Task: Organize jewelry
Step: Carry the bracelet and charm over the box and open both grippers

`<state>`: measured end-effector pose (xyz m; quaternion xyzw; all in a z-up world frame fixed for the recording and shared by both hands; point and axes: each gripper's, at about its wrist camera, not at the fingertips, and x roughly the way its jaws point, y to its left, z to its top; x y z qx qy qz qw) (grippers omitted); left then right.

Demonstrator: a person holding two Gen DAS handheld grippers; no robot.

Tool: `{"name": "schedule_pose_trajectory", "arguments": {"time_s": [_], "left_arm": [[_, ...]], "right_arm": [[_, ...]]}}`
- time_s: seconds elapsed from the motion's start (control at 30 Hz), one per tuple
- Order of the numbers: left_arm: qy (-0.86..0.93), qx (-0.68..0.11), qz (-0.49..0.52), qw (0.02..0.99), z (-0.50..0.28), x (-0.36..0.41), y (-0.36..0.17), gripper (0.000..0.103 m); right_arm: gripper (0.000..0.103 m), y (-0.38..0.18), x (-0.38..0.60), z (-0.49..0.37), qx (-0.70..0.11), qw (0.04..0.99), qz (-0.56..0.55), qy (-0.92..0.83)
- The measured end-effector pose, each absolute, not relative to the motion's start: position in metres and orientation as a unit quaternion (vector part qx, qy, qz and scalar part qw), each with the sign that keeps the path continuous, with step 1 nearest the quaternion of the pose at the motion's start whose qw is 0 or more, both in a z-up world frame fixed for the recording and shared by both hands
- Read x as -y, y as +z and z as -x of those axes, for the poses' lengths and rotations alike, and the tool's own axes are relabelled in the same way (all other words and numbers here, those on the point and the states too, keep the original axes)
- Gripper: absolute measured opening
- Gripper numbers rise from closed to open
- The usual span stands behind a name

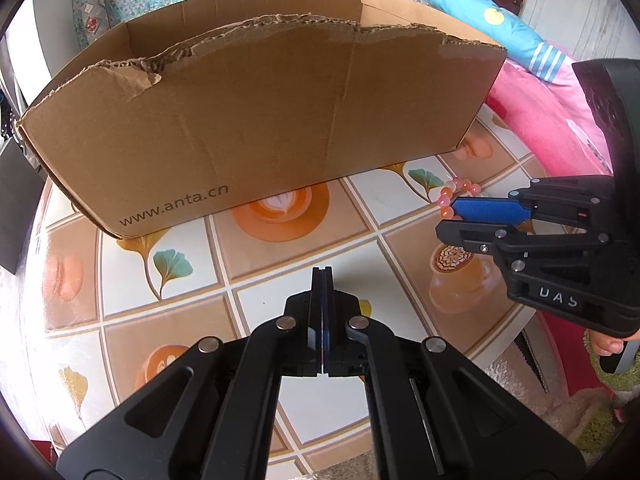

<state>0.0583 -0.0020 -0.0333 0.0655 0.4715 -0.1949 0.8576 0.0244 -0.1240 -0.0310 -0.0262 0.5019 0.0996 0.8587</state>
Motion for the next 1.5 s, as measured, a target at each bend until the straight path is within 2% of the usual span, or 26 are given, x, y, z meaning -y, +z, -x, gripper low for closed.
{"name": "schedule_pose_trajectory", "arguments": {"time_s": [0.17,0.27,0.33,0.5,0.67,0.87,1.2,1.5], "left_arm": [[-0.195,-0.471,-0.065,0.858,-0.058,0.000,-0.033,0.000],[-0.195,-0.470,-0.062,0.859,-0.056,-0.003,-0.032,0.000],[-0.195,-0.469,-0.060,0.859,-0.056,-0.004,-0.031,0.000],[-0.201,-0.460,-0.049,0.864,-0.051,-0.013,-0.026,0.000],[-0.222,-0.439,-0.029,0.870,-0.045,-0.022,-0.013,0.000],[-0.255,-0.414,0.008,0.874,-0.037,-0.035,0.014,0.000],[-0.301,-0.373,0.053,0.876,-0.043,-0.053,0.079,0.000],[-0.332,-0.350,0.068,0.873,-0.086,-0.050,0.123,0.000]], "right_arm": [[0.022,-0.031,0.117,-0.024,-0.497,0.862,0.032,0.091],[0.010,-0.032,0.117,-0.023,-0.498,0.862,0.016,0.088],[0.010,-0.033,0.125,-0.027,-0.500,0.862,-0.007,0.087],[0.010,-0.030,0.158,-0.025,-0.495,0.854,-0.129,0.099],[0.010,-0.017,0.198,-0.014,-0.451,0.845,-0.256,0.128],[0.010,-0.003,0.226,-0.004,-0.397,0.830,-0.356,0.162],[0.010,0.071,0.244,-0.001,-0.323,0.856,-0.349,0.203],[0.010,0.117,0.238,-0.052,-0.310,0.877,-0.284,0.234]]}}
